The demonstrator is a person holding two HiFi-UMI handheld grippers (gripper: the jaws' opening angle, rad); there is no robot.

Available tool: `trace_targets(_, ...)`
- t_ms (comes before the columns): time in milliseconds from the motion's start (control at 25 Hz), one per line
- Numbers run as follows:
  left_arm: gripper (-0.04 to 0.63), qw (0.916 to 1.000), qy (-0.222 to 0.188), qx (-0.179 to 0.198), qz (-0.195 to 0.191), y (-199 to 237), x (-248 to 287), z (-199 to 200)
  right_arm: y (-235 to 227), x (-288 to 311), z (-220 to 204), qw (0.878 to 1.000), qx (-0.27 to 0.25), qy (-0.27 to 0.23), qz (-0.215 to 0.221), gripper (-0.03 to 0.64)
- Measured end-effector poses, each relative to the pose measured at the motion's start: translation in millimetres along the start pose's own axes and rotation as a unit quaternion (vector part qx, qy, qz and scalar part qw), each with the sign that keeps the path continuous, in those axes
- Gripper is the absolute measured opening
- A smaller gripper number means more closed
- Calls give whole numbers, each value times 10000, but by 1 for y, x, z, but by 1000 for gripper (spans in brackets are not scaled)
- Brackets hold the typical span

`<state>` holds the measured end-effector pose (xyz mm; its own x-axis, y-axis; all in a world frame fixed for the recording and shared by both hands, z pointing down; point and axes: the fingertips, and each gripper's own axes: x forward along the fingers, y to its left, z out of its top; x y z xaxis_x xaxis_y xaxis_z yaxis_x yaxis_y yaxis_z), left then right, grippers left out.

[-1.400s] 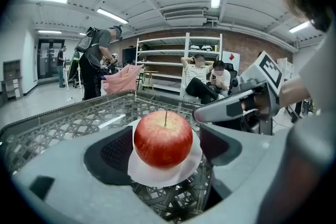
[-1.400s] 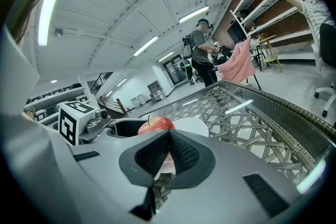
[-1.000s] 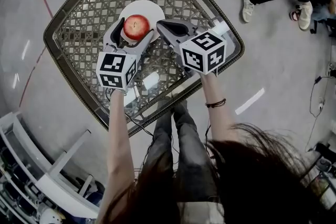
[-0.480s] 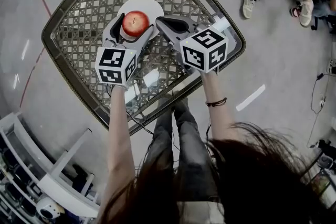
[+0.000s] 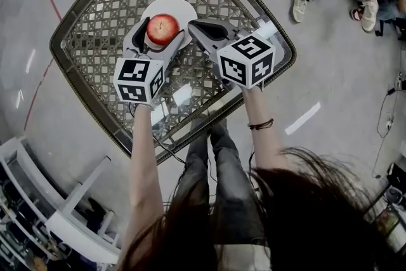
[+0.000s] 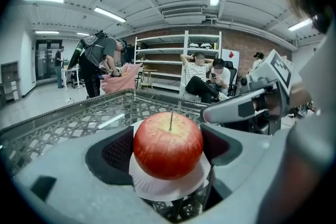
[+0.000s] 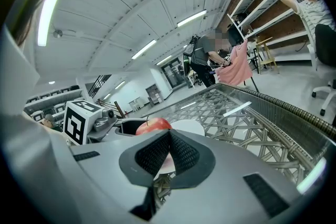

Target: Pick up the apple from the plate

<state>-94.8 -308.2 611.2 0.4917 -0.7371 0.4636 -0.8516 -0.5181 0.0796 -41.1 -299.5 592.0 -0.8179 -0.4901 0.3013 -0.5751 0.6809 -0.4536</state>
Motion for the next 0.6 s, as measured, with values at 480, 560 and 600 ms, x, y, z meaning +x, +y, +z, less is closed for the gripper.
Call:
trace_targets(480, 400, 9996, -173, -222, 67, 1, -9, 7, 0, -5, 2, 10000, 57, -45, -49, 9)
trace_targets(560, 400, 9994, -212, -260, 85, 1, -13, 9, 1, -6, 5, 10000, 39, -49, -56, 9)
trace_targets(600, 400, 9993, -244, -282, 93, 1, -15, 11, 2, -7, 7, 10000, 16, -53, -60, 9)
